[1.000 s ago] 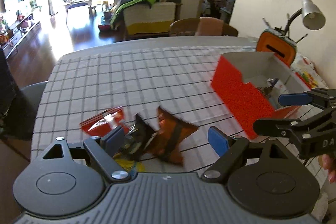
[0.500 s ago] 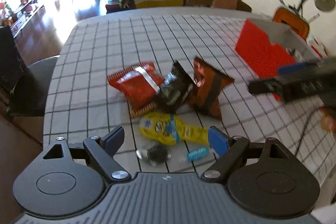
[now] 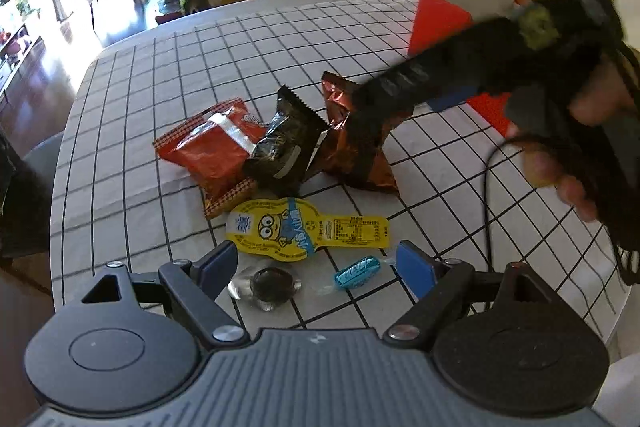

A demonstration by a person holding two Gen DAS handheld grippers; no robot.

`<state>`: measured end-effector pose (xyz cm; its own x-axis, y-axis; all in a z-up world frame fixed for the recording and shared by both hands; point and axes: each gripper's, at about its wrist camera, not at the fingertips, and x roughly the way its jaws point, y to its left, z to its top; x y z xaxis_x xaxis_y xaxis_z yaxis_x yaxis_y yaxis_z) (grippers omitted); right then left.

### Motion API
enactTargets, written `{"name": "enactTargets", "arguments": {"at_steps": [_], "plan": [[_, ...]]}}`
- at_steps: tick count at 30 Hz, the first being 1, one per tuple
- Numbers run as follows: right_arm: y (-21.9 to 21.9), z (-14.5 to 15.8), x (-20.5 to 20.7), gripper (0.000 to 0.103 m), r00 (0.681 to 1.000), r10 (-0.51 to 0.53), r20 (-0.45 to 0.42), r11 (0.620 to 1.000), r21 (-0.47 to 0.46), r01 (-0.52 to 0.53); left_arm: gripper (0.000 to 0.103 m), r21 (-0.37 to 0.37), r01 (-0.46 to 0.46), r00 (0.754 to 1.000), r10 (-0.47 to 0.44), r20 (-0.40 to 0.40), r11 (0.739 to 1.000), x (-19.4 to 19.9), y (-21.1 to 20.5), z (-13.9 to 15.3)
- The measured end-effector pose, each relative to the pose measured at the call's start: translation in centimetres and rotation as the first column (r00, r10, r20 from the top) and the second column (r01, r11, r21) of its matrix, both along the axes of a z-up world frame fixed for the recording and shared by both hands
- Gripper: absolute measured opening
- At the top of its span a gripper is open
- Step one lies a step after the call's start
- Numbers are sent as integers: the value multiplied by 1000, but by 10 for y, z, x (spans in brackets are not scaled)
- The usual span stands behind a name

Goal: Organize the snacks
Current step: 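Grasp the small teal candy with the left tool while the right tool grasps the orange striped packet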

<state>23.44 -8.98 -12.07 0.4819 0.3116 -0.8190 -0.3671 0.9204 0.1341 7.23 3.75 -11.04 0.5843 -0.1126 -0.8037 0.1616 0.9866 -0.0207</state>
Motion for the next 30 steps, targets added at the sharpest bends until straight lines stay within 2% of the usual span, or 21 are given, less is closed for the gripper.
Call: {"name": "enactTargets", "arguments": {"at_steps": [4, 7, 10, 12, 17, 19, 26, 30], "plan": [[-1, -5, 11, 87, 992, -98, -82, 990, 96, 105, 86, 17, 41, 999, -41, -5, 999, 5, -1, 0], [4, -13, 14, 85, 984, -135, -116, 985, 93, 146, 82, 38, 87, 996, -86, -23, 995, 9, -4, -3], [7, -24, 17, 82, 974, -169, -149, 982, 59, 179, 74, 60, 144, 989, -141, -55, 988, 13, -7, -9], [7, -30, 18, 75, 973, -161, -168, 982, 74, 175, 70, 70, 184, 981, -179, -67, 980, 15, -10, -12], [3, -33, 18, 46, 974, -129, -184, 983, 107, 151, 67, 72, 265, 961, -258, -97, 961, 21, -16, -20], [0, -32, 17, 42, 975, -137, -174, 982, 104, 157, 62, 57, 290, 952, -283, -116, 955, 23, -18, -24], [-17, -27, 13, 39, 976, -103, -194, 981, 139, 132, 41, 48, 329, 935, -318, -160, 943, 31, -19, -33], [-29, -27, 8, 39, 970, -102, -219, 977, 161, 139, 38, 40, 351, 924, -339, -179, 935, 32, -22, -38]]}}
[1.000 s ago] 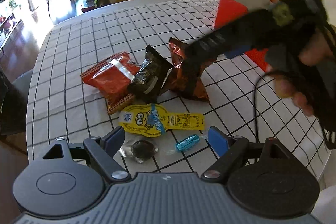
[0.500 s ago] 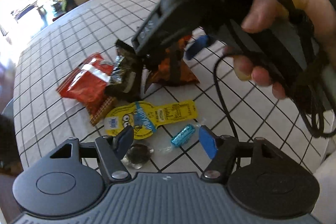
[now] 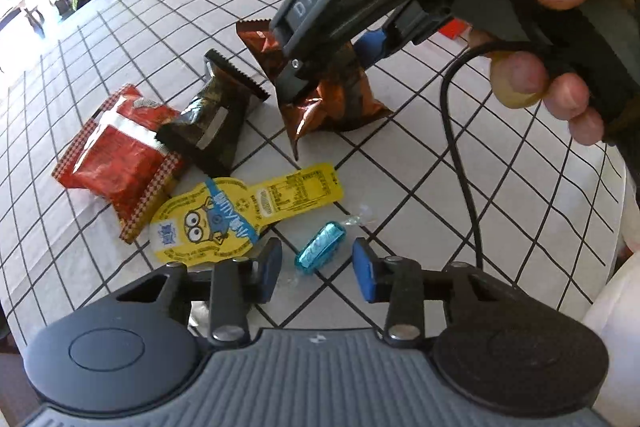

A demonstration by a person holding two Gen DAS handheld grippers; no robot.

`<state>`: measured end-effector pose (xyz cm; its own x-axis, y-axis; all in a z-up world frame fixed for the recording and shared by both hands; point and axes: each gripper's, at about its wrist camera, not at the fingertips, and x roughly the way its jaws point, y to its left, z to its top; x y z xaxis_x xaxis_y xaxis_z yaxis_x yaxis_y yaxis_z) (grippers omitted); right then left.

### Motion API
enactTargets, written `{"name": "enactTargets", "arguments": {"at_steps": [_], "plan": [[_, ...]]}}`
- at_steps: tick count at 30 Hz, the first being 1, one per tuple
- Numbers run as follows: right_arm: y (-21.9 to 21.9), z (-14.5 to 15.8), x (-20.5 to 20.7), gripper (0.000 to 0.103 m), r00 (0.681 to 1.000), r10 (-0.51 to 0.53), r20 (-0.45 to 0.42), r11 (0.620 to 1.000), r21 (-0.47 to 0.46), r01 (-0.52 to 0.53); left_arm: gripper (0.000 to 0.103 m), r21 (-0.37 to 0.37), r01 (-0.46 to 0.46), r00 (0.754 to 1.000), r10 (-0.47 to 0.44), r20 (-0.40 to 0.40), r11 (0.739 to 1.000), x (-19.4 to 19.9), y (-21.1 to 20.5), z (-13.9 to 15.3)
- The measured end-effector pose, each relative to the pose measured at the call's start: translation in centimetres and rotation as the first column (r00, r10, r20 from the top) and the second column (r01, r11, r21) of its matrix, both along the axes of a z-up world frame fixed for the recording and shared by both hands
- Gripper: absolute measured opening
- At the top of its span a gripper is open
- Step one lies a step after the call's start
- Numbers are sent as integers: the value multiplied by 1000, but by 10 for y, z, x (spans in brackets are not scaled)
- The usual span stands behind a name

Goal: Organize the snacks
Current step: 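Grasp the small teal candy with the left tool while the right tool grasps the orange striped packet, then carry the teal candy and orange striped packet over the red box with both tools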

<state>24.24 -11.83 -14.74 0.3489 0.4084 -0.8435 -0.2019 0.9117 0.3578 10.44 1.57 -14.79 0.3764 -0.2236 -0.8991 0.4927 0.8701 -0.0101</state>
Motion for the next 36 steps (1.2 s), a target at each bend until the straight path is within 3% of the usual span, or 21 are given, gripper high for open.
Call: {"name": "enactTargets", "arguments": {"at_steps": [4, 11, 17, 22, 31, 36], "plan": [[-10, 2, -5, 38, 1000, -8, -6, 1000, 9, 8, 35, 4, 4, 1000, -4, 2, 1000, 0, -5, 0], [-24, 6, -16, 37, 1000, -11, -6, 1000, 16, 12, 12, 49, -11, 1000, 10, 23, 999, -11, -23, -1], [-33, 12, -29, 36, 1000, 8, 28, 1000, -20, -7, 12, 17, -131, 991, 131, 4, 991, -10, -17, 0], [-51, 18, -36, 34, 1000, -9, 24, 1000, -2, 9, 12, -95, -279, 960, 275, -47, 956, -11, 2, 5], [-81, 41, -47, 34, 997, -26, 66, 999, 32, 24, 12, -157, -410, 911, 413, -15, 899, -18, 13, 27], [-94, 59, -46, 34, 994, -1, 112, 1000, 30, -2, 12, -182, -433, 895, 445, 29, 883, -20, 8, 50]]}}
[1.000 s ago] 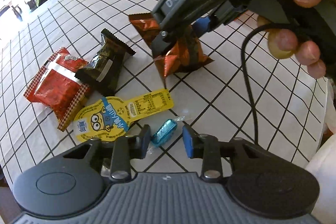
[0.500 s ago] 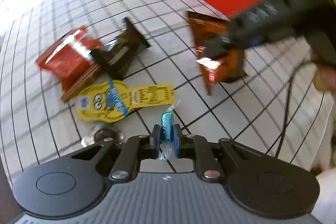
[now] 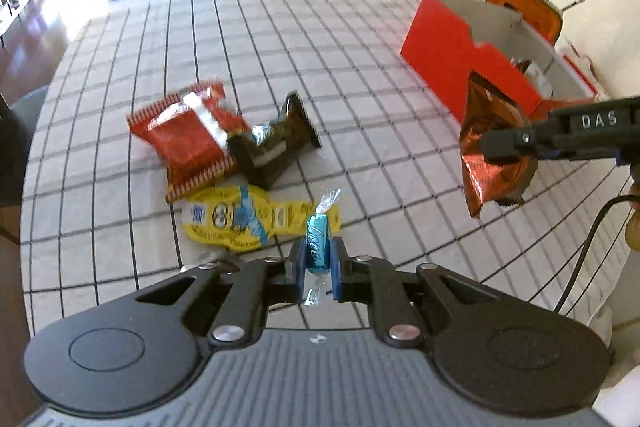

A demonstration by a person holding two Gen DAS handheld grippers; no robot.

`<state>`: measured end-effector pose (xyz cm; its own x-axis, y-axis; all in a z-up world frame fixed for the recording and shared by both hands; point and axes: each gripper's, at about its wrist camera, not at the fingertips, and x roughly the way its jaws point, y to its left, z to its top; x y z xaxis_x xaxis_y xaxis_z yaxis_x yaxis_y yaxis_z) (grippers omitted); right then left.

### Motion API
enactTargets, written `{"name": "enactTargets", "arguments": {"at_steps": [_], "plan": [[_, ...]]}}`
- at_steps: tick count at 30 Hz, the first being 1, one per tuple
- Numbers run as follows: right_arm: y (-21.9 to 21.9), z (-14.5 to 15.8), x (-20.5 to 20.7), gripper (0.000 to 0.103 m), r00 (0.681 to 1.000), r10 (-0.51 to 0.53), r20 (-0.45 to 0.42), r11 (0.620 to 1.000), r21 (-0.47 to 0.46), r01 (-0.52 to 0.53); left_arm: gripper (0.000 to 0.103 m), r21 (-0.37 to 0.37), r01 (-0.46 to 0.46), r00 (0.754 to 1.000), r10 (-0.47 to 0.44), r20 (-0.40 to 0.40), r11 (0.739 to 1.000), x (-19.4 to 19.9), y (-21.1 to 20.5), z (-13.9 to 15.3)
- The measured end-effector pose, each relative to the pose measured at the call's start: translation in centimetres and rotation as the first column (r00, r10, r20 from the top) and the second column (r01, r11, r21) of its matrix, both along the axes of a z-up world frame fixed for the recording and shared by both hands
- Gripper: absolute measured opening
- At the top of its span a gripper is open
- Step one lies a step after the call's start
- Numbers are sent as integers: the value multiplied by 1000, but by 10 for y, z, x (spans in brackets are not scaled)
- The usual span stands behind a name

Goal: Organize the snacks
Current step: 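Carry the teal candy and orange striped packet over the red box with both tools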

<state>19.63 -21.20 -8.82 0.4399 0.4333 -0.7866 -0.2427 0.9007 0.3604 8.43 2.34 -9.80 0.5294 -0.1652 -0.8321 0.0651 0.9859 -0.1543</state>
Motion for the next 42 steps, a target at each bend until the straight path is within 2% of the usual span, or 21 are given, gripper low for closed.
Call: {"name": "enactTargets", "arguments": {"at_steps": [10, 15, 25, 33, 42], "plan": [[-41, 32, 12, 34, 997, -15, 81, 1000, 6, 15, 12, 12, -12, 996, 11, 88, 1000, 17, -34, 43], [-70, 42, 27, 34, 993, -40, 109, 999, 27, 37, 12, 18, 22, 992, -24, 121, 1000, 39, -60, 58], [-124, 49, 63, 34, 982, -107, 154, 994, 14, 106, 12, 19, 78, 984, -80, 159, 997, 88, -122, 78], [-174, 43, 98, 34, 981, -127, 146, 990, -41, 134, 12, 37, 135, 977, -139, 162, 990, 134, -182, 79], [-203, 24, 126, 34, 990, -90, 104, 988, -117, 102, 12, 80, 136, 986, -143, 89, 988, 183, -227, 60]]}}
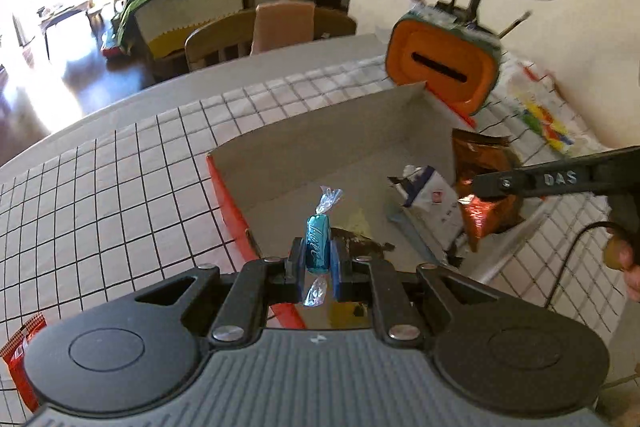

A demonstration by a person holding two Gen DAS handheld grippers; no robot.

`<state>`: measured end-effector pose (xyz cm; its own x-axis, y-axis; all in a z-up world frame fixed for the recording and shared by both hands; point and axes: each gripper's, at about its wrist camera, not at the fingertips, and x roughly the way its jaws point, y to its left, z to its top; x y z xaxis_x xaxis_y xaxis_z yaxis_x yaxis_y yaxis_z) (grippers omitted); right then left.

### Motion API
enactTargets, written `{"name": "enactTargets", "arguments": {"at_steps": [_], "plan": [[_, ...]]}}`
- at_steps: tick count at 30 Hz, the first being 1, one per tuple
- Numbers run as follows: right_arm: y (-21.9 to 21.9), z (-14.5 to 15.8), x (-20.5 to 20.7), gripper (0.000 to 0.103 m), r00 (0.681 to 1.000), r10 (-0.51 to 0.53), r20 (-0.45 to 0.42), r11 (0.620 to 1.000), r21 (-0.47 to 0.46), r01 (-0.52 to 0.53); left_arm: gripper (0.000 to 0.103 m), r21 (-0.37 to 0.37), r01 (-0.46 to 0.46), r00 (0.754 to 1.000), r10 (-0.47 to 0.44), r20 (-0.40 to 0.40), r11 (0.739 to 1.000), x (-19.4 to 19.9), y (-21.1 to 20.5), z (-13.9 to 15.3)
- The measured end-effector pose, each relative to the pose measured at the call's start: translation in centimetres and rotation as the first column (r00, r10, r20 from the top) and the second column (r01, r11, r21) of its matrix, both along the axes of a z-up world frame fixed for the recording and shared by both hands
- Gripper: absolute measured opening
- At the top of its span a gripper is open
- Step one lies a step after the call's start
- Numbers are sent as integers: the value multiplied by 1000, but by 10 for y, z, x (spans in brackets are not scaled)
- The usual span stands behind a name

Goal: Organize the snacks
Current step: 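Carry the teal candy and orange striped packet over the red box with both tools, then open both tools to drop the candy and packet into the red box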

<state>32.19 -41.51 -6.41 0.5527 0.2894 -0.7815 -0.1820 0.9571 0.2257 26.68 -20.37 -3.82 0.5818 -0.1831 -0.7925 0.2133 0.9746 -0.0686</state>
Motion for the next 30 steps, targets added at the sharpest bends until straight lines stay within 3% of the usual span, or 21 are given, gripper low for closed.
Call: {"name": "enactTargets", "arguments": {"at_steps": [12, 25, 28, 30], "plan": [[7, -23, 29, 34, 994, 95, -54, 993, -60, -98, 12, 60, -36, 996, 40, -77, 998, 48, -21, -24], [7, -23, 35, 39, 989, 132, -63, 990, -32, -135, 13, 70, -59, 990, 68, -124, 996, 48, -26, -35], [6, -22, 34, 42, 989, 134, -60, 990, -24, -136, 27, 58, -73, 989, 80, -128, 996, 47, -23, -34], [5, -20, 32, 44, 989, 134, -57, 991, -18, -135, 42, 38, -86, 988, 90, -126, 996, 46, -20, -32]]}}
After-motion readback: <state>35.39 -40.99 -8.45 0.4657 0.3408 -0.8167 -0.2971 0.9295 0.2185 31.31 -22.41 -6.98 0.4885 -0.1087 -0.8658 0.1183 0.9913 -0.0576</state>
